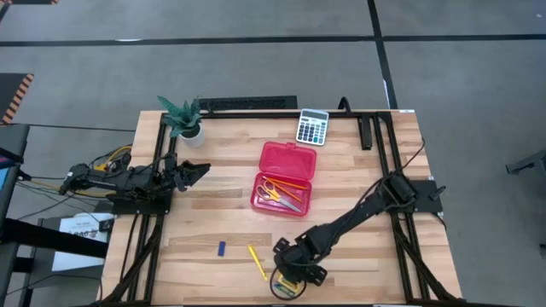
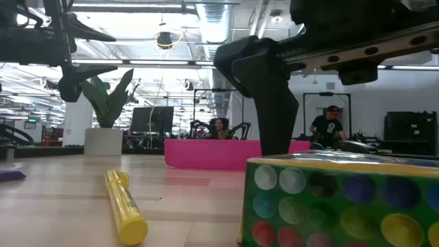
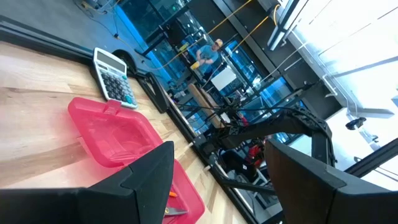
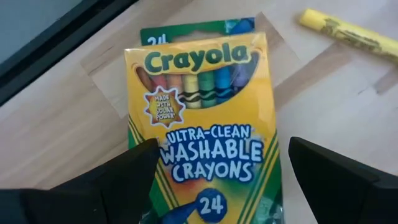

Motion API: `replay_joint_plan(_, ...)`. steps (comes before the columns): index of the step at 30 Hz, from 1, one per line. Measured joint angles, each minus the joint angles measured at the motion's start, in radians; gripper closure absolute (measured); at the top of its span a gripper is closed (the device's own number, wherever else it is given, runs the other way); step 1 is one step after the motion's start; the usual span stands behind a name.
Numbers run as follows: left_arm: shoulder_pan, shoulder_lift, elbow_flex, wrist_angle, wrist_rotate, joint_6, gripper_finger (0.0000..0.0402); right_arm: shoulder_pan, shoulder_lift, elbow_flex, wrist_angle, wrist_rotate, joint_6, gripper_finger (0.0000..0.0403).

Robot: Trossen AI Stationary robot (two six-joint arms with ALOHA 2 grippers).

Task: Pack school essentials
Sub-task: Put the yellow box of crayons into the red supply box

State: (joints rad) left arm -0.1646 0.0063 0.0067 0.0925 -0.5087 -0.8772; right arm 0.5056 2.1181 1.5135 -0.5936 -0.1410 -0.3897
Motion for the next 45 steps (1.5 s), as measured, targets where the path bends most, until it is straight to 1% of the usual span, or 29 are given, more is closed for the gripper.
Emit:
replay_joint_plan(5, 0.000, 0.000, 0.000, 0.000, 0.000, 0.000, 0.0164, -0.017, -0.048, -0.002, -0.030, 0.011, 0.048, 0.0035)
replay_joint_plan(10, 0.000, 0.000, 0.000, 0.000, 0.000, 0.000, 0.0164, -0.029, -0.089, 0.035, -0.073, -0.005, 0.093, 0.0048)
replay_joint_plan(13, 0.000, 0.000, 0.000, 0.000, 0.000, 0.000, 0.0164, -0.024, -0.123, 0.040, -0.048, -0.012, 0.045, 0.0051)
replay_joint_plan(18, 0.000, 0.000, 0.000, 0.000, 0.001, 0.002, 0.0164, 0.014, -0.114, 0.035, -0.076, -0.005, -0.141, 0.0051)
replay_joint_plan(22, 0.000, 0.000, 0.000, 0.000, 0.000, 0.005, 0.0164, 0.042, -0.096, 0.034, -0.085, 0.011, -0.109, 0.0051)
replay_joint_plan(24, 0.000, 0.000, 0.000, 0.000, 0.001, 0.013, 0.0164, 0.055, -0.098, 0.033, -0.074, 0.066, -0.105, 0.0052)
replay_joint_plan(26, 0.000, 0.000, 0.000, 0.000, -0.001, 0.015, 0.0164, 0.064, -0.098, 0.034, -0.053, 0.150, -0.136, 0.0052)
replay_joint_plan(27, 0.000, 0.000, 0.000, 0.000, -0.001, 0.015, 0.0164, 0.065, -0.098, 0.034, -0.053, 0.171, -0.153, 0.0052)
replay_joint_plan(29, 0.000, 0.000, 0.000, 0.000, -0.002, 0.015, 0.0164, 0.060, -0.098, 0.033, -0.041, 0.176, -0.155, 0.0052)
replay_joint_plan(33, 0.000, 0.000, 0.000, 0.000, -0.011, 0.020, 0.0164, 0.055, -0.099, -0.001, -0.030, 0.166, -0.100, 0.0050)
replay_joint_plan(35, 0.000, 0.000, 0.000, 0.000, -0.019, 0.020, 0.0164, 0.059, -0.099, -0.013, -0.038, 0.166, -0.100, 0.0049)
replay_joint_plan(41, 0.000, 0.000, 0.000, 0.000, -0.027, 0.020, 0.0164, 0.074, -0.099, -0.076, 0.024, 0.157, -0.100, 0.0049)
replay_joint_plan(45, 0.000, 0.000, 0.000, 0.000, -0.028, 0.020, 0.0164, 0.080, -0.099, -0.082, 0.014, 0.172, -0.124, 0.0049)
